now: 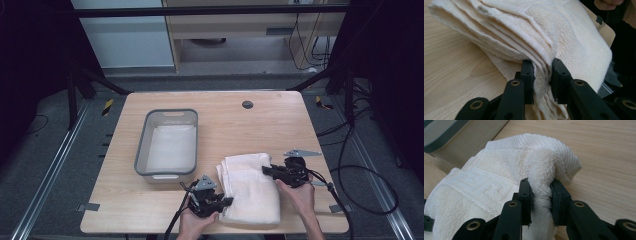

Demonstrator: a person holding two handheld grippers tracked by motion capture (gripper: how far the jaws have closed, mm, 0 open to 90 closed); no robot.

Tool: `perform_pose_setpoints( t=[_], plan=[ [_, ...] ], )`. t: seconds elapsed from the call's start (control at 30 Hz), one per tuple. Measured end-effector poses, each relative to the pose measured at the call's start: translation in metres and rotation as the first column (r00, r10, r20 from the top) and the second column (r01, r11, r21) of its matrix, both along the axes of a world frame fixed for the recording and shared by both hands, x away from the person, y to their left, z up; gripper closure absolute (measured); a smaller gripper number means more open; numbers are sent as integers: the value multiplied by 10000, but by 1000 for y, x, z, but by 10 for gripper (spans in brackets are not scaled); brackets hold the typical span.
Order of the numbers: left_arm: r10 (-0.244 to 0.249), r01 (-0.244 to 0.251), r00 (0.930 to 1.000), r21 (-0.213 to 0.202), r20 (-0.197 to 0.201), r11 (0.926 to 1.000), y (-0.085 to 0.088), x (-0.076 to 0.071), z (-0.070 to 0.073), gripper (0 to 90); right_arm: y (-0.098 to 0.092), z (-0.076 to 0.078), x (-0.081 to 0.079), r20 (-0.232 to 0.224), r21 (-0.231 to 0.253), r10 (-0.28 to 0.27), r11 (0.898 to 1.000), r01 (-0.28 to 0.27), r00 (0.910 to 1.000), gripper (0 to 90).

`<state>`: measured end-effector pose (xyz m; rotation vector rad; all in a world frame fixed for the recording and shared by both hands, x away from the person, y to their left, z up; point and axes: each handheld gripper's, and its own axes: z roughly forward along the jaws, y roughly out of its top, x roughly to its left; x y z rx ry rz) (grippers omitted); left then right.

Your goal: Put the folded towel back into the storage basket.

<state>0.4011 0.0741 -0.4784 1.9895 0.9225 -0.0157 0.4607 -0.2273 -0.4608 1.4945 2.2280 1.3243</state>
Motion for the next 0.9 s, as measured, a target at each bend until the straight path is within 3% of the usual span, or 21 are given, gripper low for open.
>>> perform_pose_setpoints(
  t=[0.23,0.9],
  plan=[
    [-41,46,9993,-117,377,9999,4,-2,13,746,-1,6,-1,85,355,41,9994,-44,10000,734],
    [195,-149,9867,-297,1613,9994,15,-7,47,746,9,43,-8,1538,558,-77,9984,-9,9881,736]
  ],
)
